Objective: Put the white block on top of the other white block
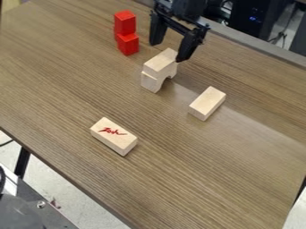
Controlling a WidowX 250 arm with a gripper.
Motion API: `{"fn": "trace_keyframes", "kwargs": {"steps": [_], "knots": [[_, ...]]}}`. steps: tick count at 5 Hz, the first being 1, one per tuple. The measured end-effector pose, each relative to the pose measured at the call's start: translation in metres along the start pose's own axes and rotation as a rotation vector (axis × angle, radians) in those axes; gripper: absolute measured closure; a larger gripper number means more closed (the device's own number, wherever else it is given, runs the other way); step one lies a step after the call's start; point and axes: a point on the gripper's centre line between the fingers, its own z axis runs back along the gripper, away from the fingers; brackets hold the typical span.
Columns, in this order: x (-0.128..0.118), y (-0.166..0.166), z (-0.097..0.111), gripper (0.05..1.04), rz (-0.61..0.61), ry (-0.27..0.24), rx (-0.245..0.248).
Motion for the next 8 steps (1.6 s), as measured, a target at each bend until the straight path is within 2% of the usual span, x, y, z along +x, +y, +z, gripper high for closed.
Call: {"fn": "trace_keyframes", "kwargs": {"steps": [2,3,4,5,6,7,8], "knots": [[0.002,0.004,-0.008,0.084,0.004,0.030,-0.023],[0.000,0.005,-0.016,0.098,0.004,0.060,-0.040],[-0.003,0.004,-0.020,0.196,-0.001,0.077,-0.043],[-0.008,0.002,-0.027,0.481,0.001,0.100,-0.050],[-0.009,-0.002,-0.026,0.519,0.000,0.108,-0.066],[-0.012,-0.010,-0.013,0.519,-0.005,0.099,-0.092],[-0.012,-0.015,0.008,0.519,0.021,0.061,-0.129]]}}
